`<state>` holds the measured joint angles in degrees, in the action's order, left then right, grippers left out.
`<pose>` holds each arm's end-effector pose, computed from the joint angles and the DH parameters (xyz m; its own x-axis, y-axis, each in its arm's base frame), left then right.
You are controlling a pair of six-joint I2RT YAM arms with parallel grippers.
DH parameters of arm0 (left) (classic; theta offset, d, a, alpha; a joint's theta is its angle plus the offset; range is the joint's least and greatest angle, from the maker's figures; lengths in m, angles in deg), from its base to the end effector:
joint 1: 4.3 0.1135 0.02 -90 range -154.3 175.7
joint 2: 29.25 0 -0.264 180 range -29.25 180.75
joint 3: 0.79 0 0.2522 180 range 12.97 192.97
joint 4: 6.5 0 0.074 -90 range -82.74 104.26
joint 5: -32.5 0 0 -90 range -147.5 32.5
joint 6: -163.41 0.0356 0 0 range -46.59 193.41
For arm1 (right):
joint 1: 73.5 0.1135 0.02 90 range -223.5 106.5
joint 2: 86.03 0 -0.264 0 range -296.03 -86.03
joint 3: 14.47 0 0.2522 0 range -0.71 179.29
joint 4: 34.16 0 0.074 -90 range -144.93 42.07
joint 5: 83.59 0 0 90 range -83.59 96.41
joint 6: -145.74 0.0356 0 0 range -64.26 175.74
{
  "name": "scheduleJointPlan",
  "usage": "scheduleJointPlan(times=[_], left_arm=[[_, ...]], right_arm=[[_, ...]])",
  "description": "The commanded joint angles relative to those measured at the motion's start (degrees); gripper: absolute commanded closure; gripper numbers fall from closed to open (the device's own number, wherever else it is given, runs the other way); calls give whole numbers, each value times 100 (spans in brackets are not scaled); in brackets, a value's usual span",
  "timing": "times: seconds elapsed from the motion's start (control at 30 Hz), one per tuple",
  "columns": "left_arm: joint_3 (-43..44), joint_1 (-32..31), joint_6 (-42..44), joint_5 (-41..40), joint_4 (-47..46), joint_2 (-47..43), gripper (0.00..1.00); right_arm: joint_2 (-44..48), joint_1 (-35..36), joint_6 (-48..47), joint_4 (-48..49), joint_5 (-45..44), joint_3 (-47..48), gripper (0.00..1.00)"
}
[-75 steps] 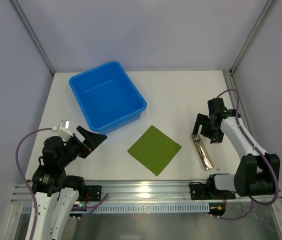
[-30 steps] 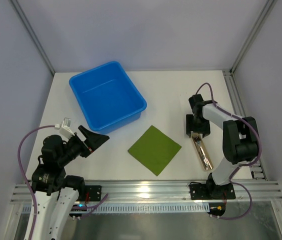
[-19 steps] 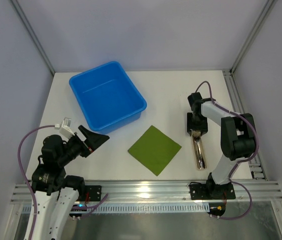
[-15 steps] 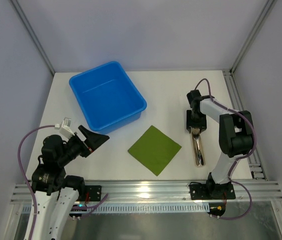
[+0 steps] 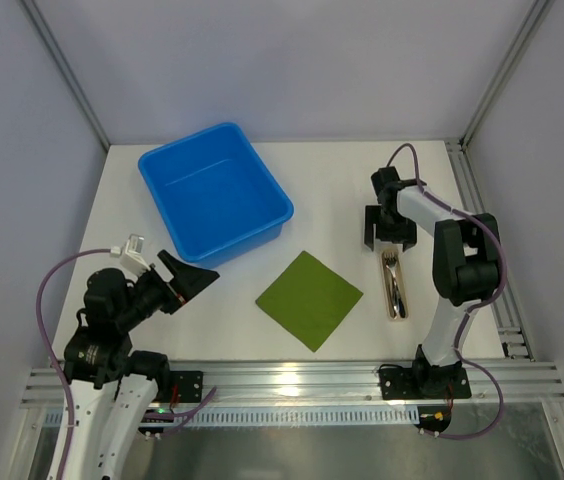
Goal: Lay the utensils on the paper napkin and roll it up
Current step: Adjust the container at the center of the board, then pick up the utensils from the container.
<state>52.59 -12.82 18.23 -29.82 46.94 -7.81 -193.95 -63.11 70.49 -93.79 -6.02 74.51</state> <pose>0.0831 -0.0292 0.3047 -0.6656 -0.6354 -0.3915 0.0214 0.5081 -0.8610 0.3568 0.0576 0.1762 -0.9665 0.0756 -0.2454 0.1157 0.9813 -0.1536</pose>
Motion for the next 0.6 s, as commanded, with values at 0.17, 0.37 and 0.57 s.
scheduleJointPlan(times=[0.17,0.37,0.57], left_arm=[[20,-19,121,167,-311,124,5],[248,-19,349,211,-163,546,8],[231,-19,359,238,-224,713,8]], right_arm=[[1096,173,212,95,-400,-313,1],[2388,261,802,184,-50,-1078,1],[3407,253,1013,323,388,-1736,0]])
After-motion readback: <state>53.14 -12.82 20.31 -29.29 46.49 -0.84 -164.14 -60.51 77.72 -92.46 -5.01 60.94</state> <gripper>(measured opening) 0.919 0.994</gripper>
